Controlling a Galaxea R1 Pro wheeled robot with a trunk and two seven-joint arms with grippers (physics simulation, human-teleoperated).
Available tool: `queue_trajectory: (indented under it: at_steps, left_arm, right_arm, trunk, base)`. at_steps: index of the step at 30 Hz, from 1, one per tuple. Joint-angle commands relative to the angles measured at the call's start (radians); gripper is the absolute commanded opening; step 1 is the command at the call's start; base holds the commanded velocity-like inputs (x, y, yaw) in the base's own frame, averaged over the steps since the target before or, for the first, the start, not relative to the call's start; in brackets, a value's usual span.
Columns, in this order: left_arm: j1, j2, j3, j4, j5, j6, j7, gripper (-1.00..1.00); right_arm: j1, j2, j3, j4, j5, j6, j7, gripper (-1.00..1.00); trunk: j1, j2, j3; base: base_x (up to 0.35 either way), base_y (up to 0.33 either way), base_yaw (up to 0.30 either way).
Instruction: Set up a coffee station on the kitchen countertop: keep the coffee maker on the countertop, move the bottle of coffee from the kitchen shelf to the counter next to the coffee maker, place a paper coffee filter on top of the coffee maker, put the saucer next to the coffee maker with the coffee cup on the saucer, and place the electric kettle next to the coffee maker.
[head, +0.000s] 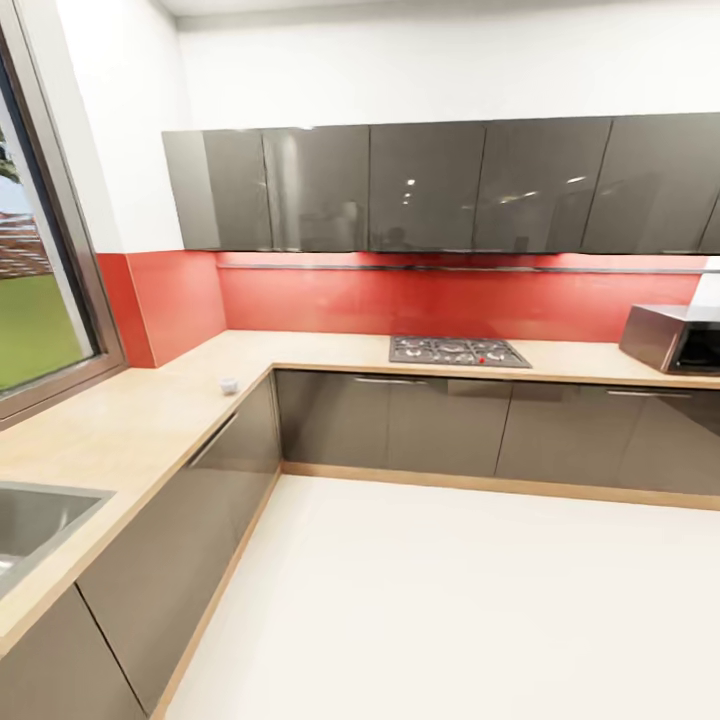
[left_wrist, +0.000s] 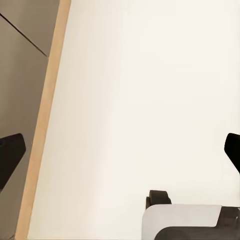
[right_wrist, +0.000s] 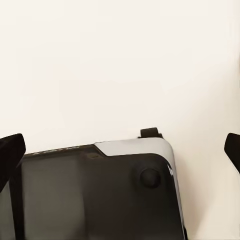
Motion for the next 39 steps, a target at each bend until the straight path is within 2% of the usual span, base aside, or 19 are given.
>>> queue_trajectory:
  at_steps: [1,18,39]
  left_arm:
    - [-0.001,0.000,-0.007,0.001,0.010,-0.003,-0.003,1.00]
    - [-0.001,0.000,-0.007,0.001,0.010,-0.003,-0.003,1.00]
    - [-0.001,0.000,-0.007,0.001,0.012,-0.003,-0.003,1.00]
  right_arm:
    - [0.000,0.000,0.007,0.001,-0.011,-0.003,0.005,1.00]
    - [0.000,0.000,0.005,0.001,-0.014,-0.003,0.005,1.00]
    - [0.000,0.000,0.005,0.001,-0.014,-0.003,0.005,1.00]
  trunk:
    - [0.001,-0.001,0.000]
    - [0.001,-0.001,0.000]
    - [0.001,-0.001,0.000]
  base:
    - [0.305,-0.127,0.000]
    - [0.306,-0.117,-0.031]
    - [0.337,-0.005,-0.029]
